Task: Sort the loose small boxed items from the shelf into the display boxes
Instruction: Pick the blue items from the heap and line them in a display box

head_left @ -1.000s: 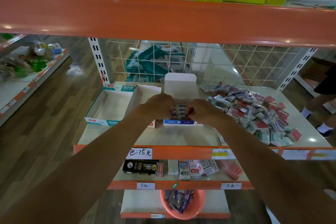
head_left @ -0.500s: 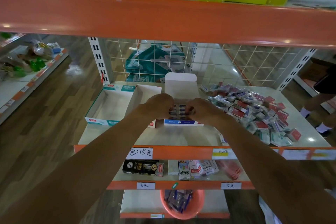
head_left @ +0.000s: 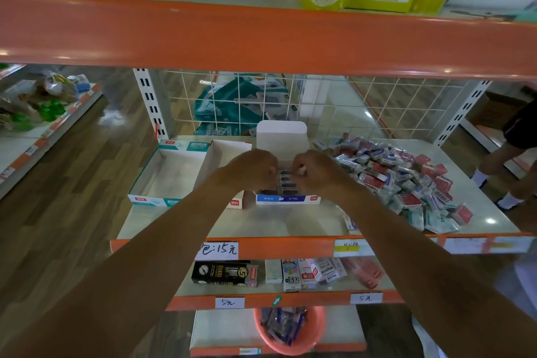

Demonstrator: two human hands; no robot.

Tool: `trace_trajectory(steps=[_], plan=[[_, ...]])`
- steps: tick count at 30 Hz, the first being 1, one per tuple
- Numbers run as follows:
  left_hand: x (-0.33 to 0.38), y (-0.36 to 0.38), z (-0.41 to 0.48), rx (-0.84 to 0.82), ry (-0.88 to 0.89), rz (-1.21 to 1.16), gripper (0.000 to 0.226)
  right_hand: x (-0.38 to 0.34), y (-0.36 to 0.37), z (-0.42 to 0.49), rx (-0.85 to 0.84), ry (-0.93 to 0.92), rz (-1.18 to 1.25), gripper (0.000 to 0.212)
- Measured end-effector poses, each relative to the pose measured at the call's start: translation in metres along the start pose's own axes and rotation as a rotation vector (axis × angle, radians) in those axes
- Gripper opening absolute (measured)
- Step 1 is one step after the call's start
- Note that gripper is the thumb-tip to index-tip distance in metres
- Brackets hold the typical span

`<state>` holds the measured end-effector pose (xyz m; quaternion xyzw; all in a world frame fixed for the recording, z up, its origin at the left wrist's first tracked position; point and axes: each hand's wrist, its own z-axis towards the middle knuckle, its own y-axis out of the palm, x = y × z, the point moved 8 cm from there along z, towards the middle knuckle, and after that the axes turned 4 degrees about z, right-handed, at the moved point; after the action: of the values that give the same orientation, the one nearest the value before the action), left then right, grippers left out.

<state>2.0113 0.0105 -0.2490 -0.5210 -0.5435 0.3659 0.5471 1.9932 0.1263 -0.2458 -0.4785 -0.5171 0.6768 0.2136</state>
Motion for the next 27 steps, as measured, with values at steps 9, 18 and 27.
trace_trajectory(steps=[9,18,27], plan=[[0.063,-0.032,0.013,0.235,0.015,0.166,0.027,0.030,-0.054,-0.032,0.231,0.007,-0.290,0.030],[0.140,-0.026,0.029,0.281,0.139,0.221,0.026,0.098,-0.086,-0.067,0.191,0.217,-0.366,0.045],[0.181,-0.010,0.037,0.294,0.183,0.139,0.024,0.132,-0.095,-0.097,0.178,0.276,-0.378,0.036]])
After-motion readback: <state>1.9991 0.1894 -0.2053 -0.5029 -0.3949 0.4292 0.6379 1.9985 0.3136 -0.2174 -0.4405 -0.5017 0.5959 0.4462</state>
